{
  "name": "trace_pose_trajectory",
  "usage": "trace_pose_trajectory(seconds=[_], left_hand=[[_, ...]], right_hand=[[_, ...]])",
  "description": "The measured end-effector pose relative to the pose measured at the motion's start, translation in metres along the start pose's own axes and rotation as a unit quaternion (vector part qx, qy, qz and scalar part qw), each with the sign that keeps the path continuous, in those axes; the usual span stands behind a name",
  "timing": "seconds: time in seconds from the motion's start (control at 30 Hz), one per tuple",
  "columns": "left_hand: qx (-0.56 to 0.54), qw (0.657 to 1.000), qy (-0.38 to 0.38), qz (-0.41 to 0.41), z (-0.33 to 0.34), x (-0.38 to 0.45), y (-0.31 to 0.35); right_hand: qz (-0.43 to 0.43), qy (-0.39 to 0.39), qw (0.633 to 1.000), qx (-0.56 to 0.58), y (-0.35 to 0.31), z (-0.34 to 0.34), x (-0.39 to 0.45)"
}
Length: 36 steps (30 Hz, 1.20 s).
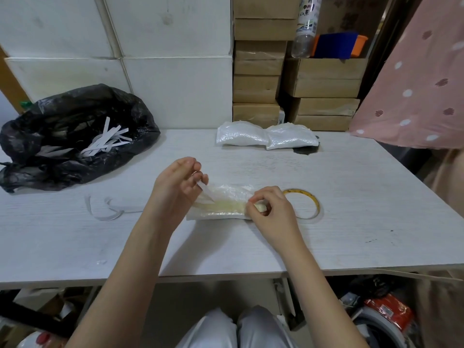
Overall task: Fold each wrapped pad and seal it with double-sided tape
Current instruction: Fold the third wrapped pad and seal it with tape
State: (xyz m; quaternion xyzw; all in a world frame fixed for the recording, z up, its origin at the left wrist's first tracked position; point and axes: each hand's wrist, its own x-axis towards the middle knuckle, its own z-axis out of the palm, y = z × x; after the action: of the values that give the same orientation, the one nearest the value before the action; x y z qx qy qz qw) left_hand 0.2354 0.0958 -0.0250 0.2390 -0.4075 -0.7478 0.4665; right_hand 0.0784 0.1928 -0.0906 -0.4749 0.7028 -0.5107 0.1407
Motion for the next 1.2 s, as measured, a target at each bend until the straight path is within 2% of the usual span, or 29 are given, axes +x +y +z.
trace_pose_trajectory(seconds=[0.17,0.33,0.47,0.6,0.83,0.93,1.07,1.1,1.2], left_hand=[[0.022,0.999,0.003,0.028,-0.024,-0.001,0.021],[0.054,0.997,0.04,0.039,-0.05,-0.007,0.042],[0.124,0.988,0.072,0.063,-0.068,-0.011,0.055],[0.229,0.964,0.106,0.089,-0.082,-0.015,0.065],[0.428,0.888,0.151,0.071,-0.096,-0.007,0.051],[0.515,0.838,0.165,0.078,-0.103,0.004,0.036],[0.66,0.732,0.142,0.094,-0.108,0.016,0.021],[0.704,0.69,0.136,0.1,-0.11,0.017,0.019],[0.83,0.515,0.124,0.177,-0.112,0.019,0.013]], right_hand=[[-0.001,-0.003,1.0,-0.001,0.001,0.0,0.001],[-0.008,0.001,1.0,0.011,0.001,0.0,0.001],[-0.011,-0.009,1.0,0.007,0.0,-0.001,0.0],[-0.007,0.0,1.0,0.009,-0.002,-0.001,-0.001],[-0.005,-0.001,1.0,0.024,-0.006,-0.002,-0.005],[-0.005,-0.003,1.0,0.022,-0.005,-0.001,-0.005],[-0.024,-0.005,1.0,0.002,-0.002,-0.001,-0.004],[-0.031,-0.006,0.999,-0.007,-0.001,-0.001,-0.004],[-0.047,-0.009,0.999,-0.021,0.001,0.0,-0.004]])
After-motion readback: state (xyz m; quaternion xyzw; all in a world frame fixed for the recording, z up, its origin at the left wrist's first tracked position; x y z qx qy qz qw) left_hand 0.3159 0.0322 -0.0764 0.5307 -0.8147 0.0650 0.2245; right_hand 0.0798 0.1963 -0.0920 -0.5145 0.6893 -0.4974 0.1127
